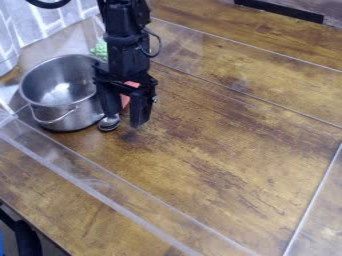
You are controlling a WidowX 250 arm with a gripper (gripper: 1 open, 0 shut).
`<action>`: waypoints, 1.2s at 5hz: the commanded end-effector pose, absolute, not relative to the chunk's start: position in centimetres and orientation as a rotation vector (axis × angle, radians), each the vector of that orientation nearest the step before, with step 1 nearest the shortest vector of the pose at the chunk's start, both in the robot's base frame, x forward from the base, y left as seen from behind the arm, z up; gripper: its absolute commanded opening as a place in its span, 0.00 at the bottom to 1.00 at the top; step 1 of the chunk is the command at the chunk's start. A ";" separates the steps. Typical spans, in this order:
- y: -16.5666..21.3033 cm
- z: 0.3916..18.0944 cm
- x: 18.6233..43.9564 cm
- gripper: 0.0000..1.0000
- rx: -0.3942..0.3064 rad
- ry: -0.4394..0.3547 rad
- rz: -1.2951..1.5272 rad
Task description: Put the green object in the silver pot
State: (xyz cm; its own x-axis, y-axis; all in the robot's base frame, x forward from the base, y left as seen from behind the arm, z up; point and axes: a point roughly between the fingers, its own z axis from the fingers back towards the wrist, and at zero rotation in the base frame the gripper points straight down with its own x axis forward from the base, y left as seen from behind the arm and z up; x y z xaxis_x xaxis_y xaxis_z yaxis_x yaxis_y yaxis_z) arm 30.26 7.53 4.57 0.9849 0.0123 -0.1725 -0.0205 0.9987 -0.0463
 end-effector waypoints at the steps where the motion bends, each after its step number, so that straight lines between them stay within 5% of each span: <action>1: 8.7 7.2 30.5 0.00 -0.026 0.087 0.037; 6: 9.1 7.2 30.5 0.00 -0.023 0.079 0.042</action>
State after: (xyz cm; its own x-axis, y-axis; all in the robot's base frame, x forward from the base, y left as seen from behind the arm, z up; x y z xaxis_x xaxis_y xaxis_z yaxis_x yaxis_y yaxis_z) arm 30.25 7.90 4.69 0.9872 0.0137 -0.1592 -0.0209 0.9988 -0.0434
